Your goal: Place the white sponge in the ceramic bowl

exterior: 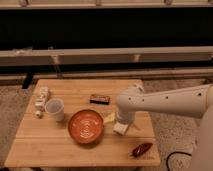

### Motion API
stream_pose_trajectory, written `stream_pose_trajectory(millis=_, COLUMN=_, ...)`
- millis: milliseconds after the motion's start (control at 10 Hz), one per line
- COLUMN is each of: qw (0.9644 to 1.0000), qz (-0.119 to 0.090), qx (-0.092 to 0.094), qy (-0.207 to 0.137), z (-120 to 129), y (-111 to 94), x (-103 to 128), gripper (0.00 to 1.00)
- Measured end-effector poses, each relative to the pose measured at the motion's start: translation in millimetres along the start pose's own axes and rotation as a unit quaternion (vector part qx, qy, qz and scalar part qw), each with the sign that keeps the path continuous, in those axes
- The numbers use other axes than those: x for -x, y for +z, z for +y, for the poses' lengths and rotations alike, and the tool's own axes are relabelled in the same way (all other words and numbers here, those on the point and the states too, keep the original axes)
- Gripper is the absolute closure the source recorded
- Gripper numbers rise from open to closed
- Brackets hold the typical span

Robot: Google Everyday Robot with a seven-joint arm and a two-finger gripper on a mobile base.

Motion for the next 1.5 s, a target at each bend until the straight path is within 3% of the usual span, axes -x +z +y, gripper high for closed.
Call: stream_pose_trajectory(millis=1500, qw=0.9999, qz=-0.005, qx=0.001, qy=0.013, z=-7.6, y=25.1, x=15.8, gripper=0.00)
